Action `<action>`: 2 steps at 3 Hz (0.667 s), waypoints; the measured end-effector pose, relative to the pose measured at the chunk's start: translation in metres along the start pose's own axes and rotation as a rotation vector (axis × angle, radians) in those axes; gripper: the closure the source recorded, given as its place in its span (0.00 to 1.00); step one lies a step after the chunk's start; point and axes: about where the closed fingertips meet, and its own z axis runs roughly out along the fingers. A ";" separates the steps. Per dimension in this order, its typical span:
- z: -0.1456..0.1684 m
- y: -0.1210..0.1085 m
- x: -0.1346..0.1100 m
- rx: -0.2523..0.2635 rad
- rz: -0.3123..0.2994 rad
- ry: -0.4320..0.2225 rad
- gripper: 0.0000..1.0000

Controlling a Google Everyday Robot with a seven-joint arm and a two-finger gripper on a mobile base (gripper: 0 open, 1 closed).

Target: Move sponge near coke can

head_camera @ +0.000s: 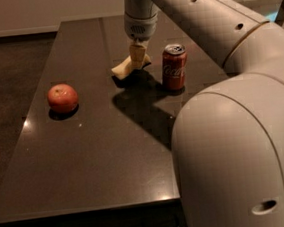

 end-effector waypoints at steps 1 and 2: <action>0.005 0.001 0.011 -0.017 -0.001 0.040 0.83; 0.005 0.002 0.022 -0.026 0.008 0.059 0.60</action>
Offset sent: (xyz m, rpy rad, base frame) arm -0.0219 -0.0412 -0.0048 -0.0813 0.0875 -0.0374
